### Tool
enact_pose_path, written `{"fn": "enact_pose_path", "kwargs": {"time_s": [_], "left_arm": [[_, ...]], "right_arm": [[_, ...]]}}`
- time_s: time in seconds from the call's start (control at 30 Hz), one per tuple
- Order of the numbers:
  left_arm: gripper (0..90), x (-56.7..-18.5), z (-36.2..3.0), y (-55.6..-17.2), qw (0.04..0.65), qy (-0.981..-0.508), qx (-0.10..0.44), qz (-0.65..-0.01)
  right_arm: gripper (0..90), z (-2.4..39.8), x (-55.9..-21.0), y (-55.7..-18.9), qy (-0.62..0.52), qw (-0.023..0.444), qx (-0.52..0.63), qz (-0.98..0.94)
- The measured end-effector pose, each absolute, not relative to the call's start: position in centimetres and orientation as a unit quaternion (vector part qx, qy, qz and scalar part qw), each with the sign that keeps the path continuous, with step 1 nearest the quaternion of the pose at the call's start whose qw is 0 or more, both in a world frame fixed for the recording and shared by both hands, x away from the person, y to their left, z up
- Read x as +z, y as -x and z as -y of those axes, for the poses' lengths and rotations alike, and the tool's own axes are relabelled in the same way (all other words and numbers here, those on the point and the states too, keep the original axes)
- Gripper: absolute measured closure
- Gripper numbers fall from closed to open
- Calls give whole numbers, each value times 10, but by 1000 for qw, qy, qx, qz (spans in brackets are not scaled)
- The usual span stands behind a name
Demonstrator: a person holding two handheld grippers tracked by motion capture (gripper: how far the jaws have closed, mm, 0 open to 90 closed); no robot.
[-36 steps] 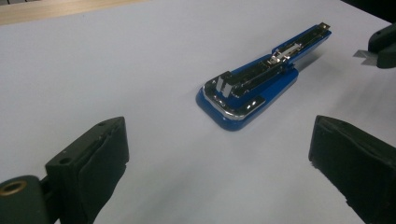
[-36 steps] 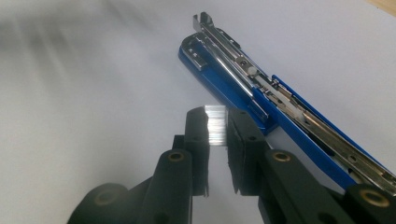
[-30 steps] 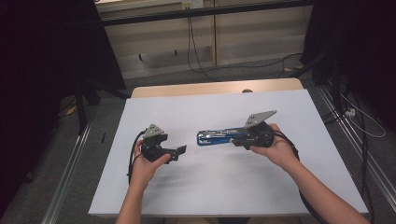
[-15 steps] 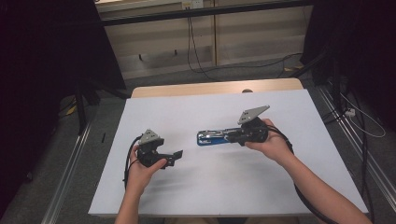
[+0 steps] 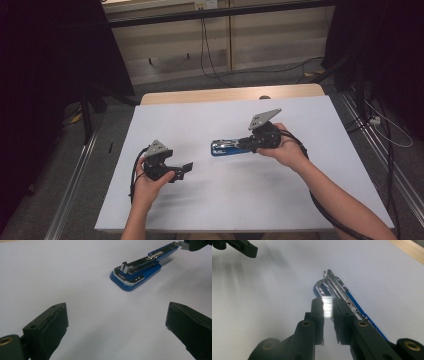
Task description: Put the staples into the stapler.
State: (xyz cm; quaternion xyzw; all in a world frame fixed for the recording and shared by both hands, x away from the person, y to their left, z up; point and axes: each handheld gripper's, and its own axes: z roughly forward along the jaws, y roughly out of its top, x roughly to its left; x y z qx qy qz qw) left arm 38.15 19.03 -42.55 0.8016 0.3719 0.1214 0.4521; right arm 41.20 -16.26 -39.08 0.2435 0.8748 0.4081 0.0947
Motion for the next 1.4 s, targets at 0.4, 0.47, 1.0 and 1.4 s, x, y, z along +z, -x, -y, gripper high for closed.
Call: {"fn": "enact_pose_path", "kwargs": {"time_s": [0.4,0.47,1.0,1.4], "left_arm": [[45,-422,-192,-378,466,-796,119,-368],[45,-422,-193,-377,463,-798,119,-366],[45,-423,-196,-376,462,-797,119,-370],[45,-424,-196,-376,460,-799,118,-369]], "right_arm": [[790,164,-388,-419,-238,91,405,-878],[790,164,-388,-421,-238,88,407,-877],[790,157,-386,-434,-219,86,403,-884],[790,158,-392,-442,-208,74,405,-887]]}}
